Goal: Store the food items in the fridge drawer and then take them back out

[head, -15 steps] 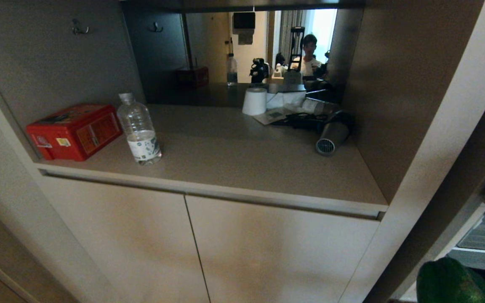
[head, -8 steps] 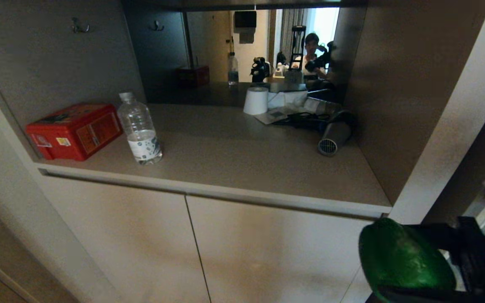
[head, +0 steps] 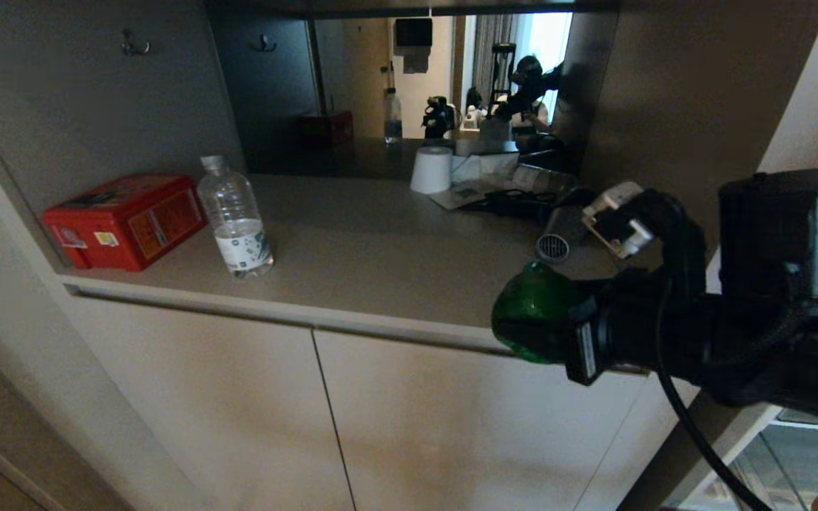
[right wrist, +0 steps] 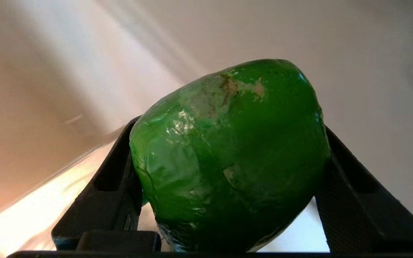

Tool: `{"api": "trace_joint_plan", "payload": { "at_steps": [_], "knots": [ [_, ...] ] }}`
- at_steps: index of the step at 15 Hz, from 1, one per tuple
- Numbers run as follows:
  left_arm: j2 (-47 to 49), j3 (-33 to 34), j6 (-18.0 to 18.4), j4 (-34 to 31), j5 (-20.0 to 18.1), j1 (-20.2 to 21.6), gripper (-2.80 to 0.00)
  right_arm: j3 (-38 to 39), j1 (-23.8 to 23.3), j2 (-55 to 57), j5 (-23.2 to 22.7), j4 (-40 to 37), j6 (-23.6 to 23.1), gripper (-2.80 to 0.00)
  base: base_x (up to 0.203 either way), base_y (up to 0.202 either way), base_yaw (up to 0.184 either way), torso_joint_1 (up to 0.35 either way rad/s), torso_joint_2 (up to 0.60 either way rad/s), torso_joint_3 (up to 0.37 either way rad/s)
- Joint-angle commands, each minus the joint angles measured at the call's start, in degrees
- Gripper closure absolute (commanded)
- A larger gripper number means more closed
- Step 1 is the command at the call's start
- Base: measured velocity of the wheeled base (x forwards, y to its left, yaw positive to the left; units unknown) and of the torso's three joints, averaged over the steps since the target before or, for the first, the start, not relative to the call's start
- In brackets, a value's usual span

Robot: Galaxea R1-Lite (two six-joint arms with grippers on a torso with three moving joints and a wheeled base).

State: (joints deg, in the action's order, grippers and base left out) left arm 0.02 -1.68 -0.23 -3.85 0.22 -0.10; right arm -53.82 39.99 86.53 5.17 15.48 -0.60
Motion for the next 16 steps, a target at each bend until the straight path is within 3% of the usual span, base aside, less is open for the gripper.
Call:
{"api": "trace_joint_plan", "payload": {
  "at_steps": [1,7,16],
  "knots": [
    [-0.02,-0.06,-0.04,-0.01,0.04,0.01,0.00,-2.42,-0.02,4.63,5.81,0.17,0.25,0.00,0.000,0.000,0.000,0.000,0.00,0.000],
    [-0.02,0.01,-0.04,-0.01,0.04,0.01,0.00,-13.88,-1.27,18.68,16.79,4.21,2.48,0.00,0.000,0.000,0.000,0.000,0.00,0.000],
    [-0.02,0.01,-0.04,-0.01,0.04,0.01,0.00,-22.92,-7.34,27.94,17.50,4.74,2.38,0.00,0.000,0.000,0.000,0.000,0.00,0.000]
  ]
}}
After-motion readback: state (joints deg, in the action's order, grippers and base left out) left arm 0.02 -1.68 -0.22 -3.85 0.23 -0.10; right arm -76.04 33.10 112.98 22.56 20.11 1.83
